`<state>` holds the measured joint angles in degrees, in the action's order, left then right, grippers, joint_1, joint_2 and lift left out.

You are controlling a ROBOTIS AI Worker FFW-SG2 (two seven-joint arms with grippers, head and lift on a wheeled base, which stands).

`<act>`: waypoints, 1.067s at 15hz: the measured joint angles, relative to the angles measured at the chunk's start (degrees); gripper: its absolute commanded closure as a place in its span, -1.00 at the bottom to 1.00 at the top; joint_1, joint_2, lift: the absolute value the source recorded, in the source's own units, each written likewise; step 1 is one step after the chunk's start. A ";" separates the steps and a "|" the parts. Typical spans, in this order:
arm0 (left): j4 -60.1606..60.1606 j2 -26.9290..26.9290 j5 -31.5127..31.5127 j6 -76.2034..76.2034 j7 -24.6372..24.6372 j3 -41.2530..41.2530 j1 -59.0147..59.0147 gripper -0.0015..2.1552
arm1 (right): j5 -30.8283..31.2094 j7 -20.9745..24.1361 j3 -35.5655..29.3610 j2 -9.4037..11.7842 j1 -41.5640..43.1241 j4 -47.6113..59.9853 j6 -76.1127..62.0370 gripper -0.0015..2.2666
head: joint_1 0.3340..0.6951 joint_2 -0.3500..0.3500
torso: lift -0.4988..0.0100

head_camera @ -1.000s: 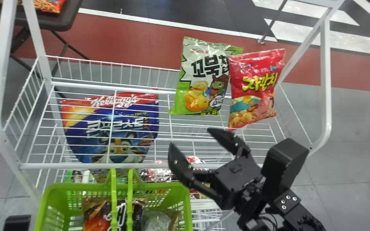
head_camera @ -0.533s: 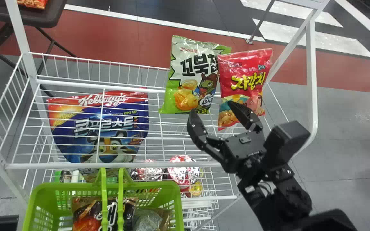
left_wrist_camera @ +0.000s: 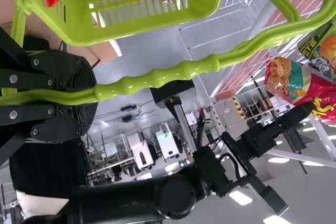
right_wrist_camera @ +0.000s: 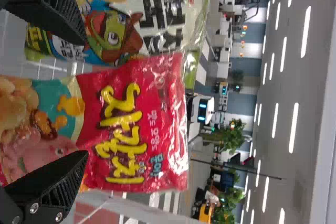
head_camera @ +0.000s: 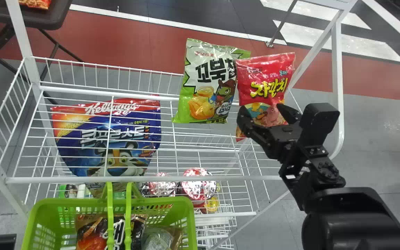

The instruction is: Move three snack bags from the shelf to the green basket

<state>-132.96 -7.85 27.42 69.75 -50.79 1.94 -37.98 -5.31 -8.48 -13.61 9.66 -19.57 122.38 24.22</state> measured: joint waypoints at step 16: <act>0.35 0.32 -0.43 0.01 0.07 0.34 0.11 0.99 | 0.83 -6.47 -4.09 -0.50 7.48 -4.91 6.78 0.98 | 1.00 -1.00 | 0.77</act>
<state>-132.62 -7.53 26.99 69.75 -50.72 2.28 -37.88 -4.47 -14.95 -17.70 9.16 -12.08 117.47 31.00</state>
